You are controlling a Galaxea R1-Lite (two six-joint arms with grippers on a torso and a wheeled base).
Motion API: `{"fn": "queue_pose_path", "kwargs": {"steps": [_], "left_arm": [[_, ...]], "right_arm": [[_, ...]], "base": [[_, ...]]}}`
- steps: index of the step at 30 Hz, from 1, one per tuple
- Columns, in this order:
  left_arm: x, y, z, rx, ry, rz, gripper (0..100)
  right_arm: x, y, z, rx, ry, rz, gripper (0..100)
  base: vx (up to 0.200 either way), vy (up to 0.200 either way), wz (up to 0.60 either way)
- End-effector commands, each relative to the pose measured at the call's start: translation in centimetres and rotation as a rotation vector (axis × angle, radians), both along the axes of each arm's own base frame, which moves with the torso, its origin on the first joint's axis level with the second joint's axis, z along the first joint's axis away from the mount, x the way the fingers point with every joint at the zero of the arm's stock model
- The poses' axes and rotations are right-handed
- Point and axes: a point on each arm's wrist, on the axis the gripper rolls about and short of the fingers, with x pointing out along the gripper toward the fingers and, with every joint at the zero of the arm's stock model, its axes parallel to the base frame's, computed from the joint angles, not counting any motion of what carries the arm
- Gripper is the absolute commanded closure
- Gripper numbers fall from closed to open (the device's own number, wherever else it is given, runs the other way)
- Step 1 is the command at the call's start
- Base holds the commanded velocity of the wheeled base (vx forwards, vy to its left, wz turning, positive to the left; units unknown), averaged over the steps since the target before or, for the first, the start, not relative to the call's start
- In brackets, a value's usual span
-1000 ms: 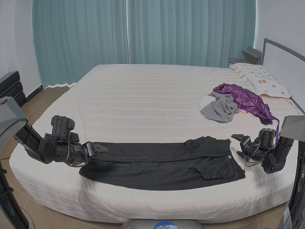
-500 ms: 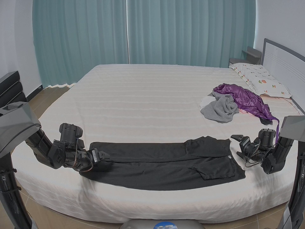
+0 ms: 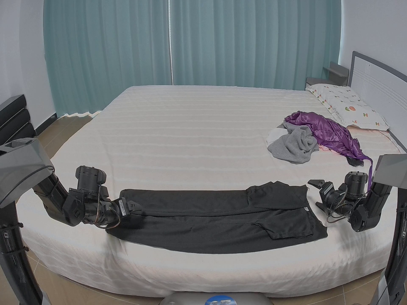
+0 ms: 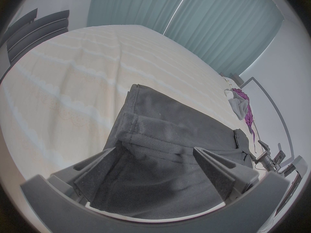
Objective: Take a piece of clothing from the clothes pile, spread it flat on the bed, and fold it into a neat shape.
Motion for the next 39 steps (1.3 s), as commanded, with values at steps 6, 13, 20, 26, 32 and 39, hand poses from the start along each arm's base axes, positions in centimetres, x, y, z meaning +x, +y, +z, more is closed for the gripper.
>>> {"fn": "queue_pose_path", "kwargs": {"steps": [6, 13, 20, 26, 32, 39], "left_arm": [[0.3, 0.4, -0.4, -0.004, -0.009, 0.012, 100], [0.1, 0.9, 0.9, -0.013, -0.059, 0.023, 100], [-0.1, 1.0, 1.4, -0.005, -0.071, 0.018, 100], [-0.4, 1.7, 1.2, 0.028, -0.070, 0.006, 100], [-0.7, 2.6, 1.3, 0.065, -0.072, -0.006, 100], [-0.3, 3.0, 1.2, 0.077, -0.086, -0.006, 100]], "right_arm": [[0.0, 0.0, -0.1, 0.000, 0.002, 0.000, 0], [0.0, 0.1, -0.1, 0.000, 0.002, 0.002, 0], [0.0, 0.1, -0.1, 0.000, 0.002, 0.002, 0], [0.0, 0.1, -0.1, 0.000, 0.002, 0.002, 0], [0.0, 0.1, -0.1, 0.001, 0.005, 0.003, 0], [-0.1, 0.1, -0.2, 0.001, 0.008, 0.003, 0]], "base": [[0.000, 0.000, 0.00], [0.000, 0.000, 0.00], [0.000, 0.000, 0.00], [0.000, 0.000, 0.00], [0.000, 0.000, 0.00], [0.000, 0.000, 0.00]]}}
